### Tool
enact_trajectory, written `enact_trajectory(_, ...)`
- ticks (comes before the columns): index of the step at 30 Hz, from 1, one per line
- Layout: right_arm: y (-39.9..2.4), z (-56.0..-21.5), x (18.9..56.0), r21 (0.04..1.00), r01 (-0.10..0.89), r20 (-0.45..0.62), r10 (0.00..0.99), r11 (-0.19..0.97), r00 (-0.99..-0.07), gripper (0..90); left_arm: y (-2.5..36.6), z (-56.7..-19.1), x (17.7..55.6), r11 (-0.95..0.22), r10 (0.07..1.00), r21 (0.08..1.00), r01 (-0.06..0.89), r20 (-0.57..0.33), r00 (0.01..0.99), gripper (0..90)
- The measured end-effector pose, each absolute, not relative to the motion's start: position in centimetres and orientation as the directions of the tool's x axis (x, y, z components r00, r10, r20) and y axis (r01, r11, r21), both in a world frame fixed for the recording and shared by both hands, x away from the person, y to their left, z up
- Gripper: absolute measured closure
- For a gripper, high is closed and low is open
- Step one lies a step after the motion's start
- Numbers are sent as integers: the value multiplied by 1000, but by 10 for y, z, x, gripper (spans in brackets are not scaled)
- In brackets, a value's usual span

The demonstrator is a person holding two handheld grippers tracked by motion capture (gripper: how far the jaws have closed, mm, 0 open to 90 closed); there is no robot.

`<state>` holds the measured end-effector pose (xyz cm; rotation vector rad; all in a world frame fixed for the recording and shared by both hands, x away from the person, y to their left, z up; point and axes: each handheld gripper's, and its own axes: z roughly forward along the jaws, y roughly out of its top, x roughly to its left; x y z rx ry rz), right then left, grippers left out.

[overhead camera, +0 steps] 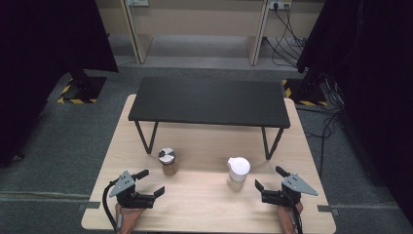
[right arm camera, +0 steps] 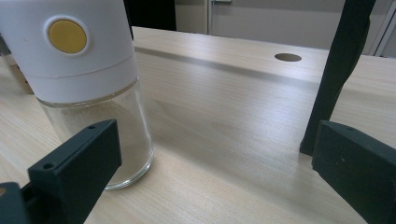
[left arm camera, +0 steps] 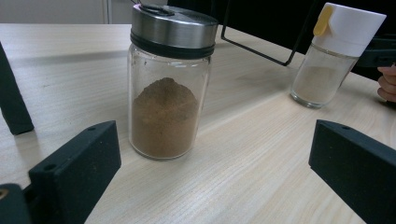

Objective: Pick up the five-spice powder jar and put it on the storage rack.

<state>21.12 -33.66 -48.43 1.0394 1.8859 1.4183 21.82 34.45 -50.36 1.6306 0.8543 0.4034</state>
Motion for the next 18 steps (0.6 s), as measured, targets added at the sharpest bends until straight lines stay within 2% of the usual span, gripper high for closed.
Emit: enact_trajectory(18, -340, -486, 212, 959, 258, 40, 839, 121, -542, 14, 346, -504, 219, -27, 717, 948, 318, -203, 667, 17)
